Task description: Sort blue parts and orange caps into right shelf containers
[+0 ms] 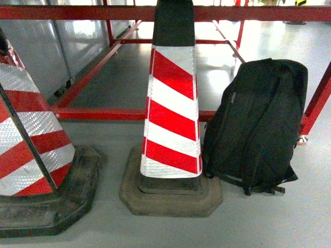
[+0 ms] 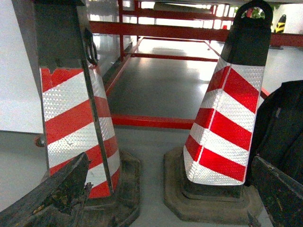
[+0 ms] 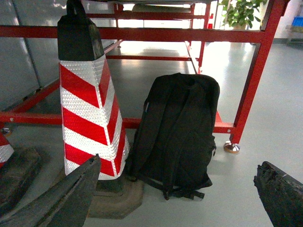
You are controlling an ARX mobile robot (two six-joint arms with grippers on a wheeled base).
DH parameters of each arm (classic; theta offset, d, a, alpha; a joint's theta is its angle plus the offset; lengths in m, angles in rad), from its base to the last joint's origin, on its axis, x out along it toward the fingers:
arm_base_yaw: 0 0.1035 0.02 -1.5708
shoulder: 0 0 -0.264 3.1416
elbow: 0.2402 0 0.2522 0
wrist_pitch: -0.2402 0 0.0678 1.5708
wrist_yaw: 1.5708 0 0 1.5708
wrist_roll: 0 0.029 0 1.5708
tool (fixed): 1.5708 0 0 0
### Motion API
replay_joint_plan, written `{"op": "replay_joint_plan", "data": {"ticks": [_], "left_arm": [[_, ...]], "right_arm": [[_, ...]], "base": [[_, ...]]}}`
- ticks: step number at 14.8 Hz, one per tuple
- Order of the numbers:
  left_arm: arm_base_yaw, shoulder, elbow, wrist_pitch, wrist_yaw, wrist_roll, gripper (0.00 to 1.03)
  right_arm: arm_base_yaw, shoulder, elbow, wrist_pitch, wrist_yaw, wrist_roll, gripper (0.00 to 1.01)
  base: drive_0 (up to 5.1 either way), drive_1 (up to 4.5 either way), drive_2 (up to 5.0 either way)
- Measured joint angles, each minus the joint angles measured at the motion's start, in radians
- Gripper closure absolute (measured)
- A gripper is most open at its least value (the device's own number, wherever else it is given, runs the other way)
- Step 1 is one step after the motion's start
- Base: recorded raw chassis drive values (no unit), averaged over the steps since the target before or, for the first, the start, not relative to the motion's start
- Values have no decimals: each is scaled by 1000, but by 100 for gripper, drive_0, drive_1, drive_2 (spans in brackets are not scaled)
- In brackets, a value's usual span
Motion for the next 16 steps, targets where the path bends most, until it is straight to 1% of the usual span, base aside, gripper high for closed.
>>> {"op": "replay_joint_plan", "data": {"ticks": [16], "left_arm": [[0,0,0,-2,-1,0,5]], "right_arm": [[0,0,0,-2,0,0,3]], "base": [[0,0,0]]}}
